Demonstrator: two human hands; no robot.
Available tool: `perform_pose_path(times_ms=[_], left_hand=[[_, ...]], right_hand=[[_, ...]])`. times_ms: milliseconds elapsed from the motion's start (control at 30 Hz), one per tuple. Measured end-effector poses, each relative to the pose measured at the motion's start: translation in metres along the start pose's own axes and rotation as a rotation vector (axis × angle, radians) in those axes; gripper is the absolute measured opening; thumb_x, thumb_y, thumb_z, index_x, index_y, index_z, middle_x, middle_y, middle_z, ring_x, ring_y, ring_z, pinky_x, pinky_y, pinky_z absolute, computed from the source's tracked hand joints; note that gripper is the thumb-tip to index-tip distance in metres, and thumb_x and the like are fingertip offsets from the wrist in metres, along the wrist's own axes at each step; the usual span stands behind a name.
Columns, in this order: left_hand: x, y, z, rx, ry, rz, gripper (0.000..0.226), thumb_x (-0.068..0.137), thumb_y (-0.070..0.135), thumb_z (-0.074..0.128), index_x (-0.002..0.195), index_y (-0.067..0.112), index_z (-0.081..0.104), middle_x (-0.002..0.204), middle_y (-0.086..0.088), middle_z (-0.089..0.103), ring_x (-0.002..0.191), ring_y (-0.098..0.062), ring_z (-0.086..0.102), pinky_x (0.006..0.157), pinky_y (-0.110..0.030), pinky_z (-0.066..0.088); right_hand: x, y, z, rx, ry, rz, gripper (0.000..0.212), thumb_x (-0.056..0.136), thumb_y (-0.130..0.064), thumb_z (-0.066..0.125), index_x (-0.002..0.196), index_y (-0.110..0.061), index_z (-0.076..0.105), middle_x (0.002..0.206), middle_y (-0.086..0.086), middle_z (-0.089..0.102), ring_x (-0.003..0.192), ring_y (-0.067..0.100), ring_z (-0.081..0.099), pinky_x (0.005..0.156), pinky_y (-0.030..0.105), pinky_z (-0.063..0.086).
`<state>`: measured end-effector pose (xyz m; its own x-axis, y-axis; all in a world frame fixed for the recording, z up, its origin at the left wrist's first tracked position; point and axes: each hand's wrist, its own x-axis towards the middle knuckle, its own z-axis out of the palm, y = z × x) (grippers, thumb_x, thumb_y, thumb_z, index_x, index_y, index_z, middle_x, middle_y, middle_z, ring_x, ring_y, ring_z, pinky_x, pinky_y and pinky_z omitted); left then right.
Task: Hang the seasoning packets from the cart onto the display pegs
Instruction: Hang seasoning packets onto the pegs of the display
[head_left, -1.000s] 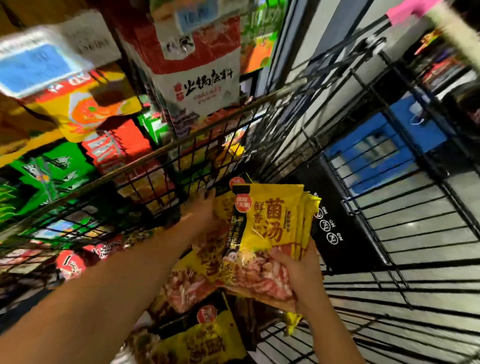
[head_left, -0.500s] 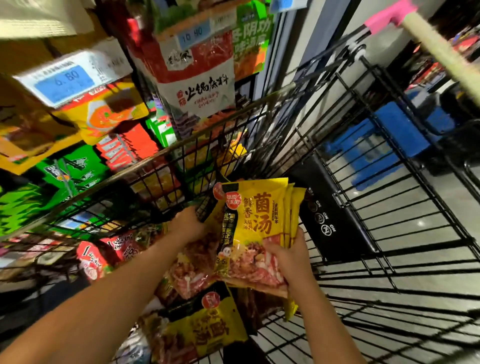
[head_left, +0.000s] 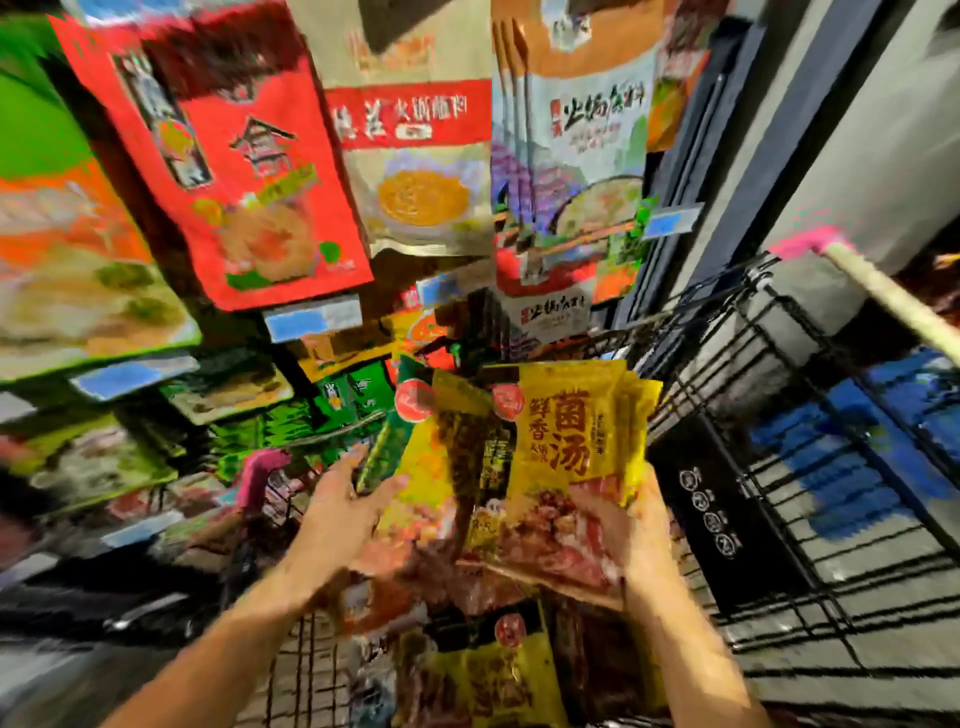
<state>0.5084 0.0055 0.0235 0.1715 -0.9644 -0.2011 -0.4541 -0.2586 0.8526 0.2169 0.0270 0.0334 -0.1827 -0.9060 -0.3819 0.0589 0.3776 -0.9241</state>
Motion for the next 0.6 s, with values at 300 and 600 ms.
perform_pose_path(times_ms=[300,600], left_hand=[[-0.062,0.059,-0.159,-0.131,0.31,0.236,0.047,0.088,0.035,0.077,0.129,0.023,0.057,0.111,-0.003,0.071,0.08,-0.006,0.066,0.067,-0.016,0.045],[-0.101,0.123,-0.275,-0.241,0.556,0.451,0.04,0.09,0.024,0.075,0.126,0.019,0.059,0.106,0.005,0.07,0.085,0.002,0.062,0.065,-0.007,0.043]], right_hand=[[-0.077,-0.093,0.088,0.107,-0.06,-0.363,0.038,0.074,-0.025,0.091,0.101,-0.035,0.067,0.073,0.019,0.069,0.072,0.048,0.066,0.074,0.074,0.054],[-0.118,-0.206,0.165,0.149,-0.142,-0.71,0.051,0.08,-0.012,0.082,0.126,-0.02,0.063,0.104,-0.001,0.079,0.098,0.018,0.074,0.098,0.043,0.055]])
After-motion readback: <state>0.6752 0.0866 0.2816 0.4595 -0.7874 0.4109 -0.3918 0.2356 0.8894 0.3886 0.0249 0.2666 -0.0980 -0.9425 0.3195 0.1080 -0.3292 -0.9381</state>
